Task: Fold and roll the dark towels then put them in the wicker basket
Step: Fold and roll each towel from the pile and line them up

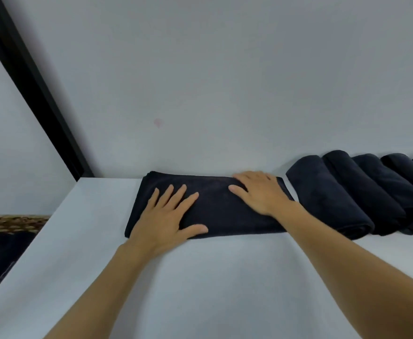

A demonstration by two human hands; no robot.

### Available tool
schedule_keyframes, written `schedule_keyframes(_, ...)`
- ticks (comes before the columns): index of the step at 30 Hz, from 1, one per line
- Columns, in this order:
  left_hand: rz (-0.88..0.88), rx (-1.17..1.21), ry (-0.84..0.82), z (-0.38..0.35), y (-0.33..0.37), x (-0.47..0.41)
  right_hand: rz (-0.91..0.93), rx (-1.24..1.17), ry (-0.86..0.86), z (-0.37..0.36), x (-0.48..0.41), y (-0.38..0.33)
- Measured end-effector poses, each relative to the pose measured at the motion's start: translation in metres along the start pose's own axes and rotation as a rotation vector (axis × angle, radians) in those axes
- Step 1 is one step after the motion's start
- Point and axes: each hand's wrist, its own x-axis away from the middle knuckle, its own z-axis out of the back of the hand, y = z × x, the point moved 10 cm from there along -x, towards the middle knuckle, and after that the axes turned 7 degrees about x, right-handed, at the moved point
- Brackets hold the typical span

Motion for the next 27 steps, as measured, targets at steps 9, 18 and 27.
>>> schedule_keyframes(9,-0.225,-0.058,0.285,0.038,-0.021,0.062,-0.096,0.063,-0.086,0.035,0.045,0.008)
schedule_keyframes(18,0.150,0.102,0.286,0.055,-0.015,0.093,-0.135,-0.508,-0.438,0.008,0.182,-0.089)
schedule_keyframes(27,-0.096,0.157,0.165,0.018,0.096,0.178,-0.261,-0.868,-0.353,0.015,0.200,-0.089)
